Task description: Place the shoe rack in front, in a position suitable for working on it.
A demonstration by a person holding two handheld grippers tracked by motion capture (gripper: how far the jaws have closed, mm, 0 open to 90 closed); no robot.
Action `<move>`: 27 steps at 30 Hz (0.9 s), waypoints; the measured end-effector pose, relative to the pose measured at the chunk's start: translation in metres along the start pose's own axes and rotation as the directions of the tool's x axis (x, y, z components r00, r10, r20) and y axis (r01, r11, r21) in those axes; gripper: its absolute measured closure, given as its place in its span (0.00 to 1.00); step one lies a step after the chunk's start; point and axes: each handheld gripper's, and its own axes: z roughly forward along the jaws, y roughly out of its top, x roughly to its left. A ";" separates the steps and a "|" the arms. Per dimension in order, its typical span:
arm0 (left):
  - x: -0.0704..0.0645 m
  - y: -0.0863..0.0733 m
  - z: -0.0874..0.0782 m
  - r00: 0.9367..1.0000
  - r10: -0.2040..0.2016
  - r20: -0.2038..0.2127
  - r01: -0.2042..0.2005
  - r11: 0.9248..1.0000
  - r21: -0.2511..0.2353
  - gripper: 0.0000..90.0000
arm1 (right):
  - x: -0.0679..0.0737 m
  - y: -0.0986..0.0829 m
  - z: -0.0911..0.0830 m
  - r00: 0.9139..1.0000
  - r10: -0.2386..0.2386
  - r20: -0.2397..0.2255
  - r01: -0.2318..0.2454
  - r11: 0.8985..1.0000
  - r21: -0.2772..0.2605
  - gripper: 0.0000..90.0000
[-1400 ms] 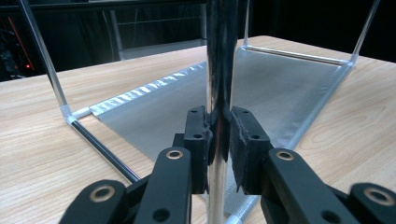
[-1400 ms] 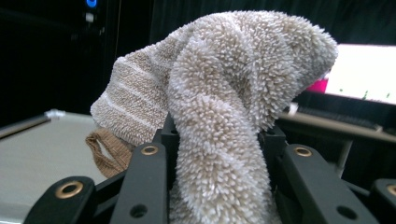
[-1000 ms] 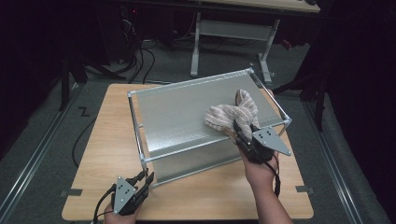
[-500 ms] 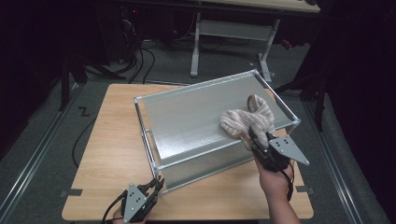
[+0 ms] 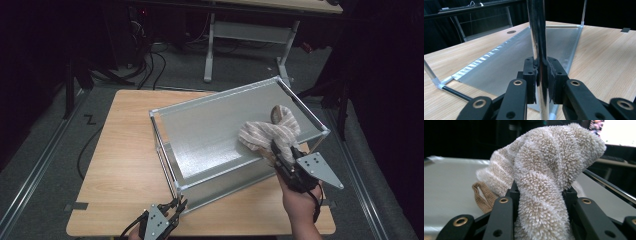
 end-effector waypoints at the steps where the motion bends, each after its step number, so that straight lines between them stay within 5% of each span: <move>1: 0.000 0.000 0.000 1.000 0.001 0.000 -0.001 1.000 0.000 0.87 | 0.007 0.004 0.002 1.000 -0.007 -0.014 0.006 1.000 -0.008 0.71; 15: 0.002 0.000 0.001 1.000 -0.003 0.014 0.003 1.000 -0.005 0.87 | 0.114 0.018 0.029 0.975 -0.076 -0.210 0.073 0.997 -0.019 0.66; 21: 0.002 -0.001 0.001 1.000 -0.010 0.014 0.011 1.000 -0.004 0.87 | 0.131 0.014 0.032 0.969 -0.071 -0.235 0.068 0.997 -0.019 0.63; 27: 0.002 -0.001 0.001 1.000 -0.005 0.013 0.005 1.000 -0.003 0.87 | 0.127 0.012 0.030 0.969 -0.061 -0.240 0.057 0.998 -0.024 0.53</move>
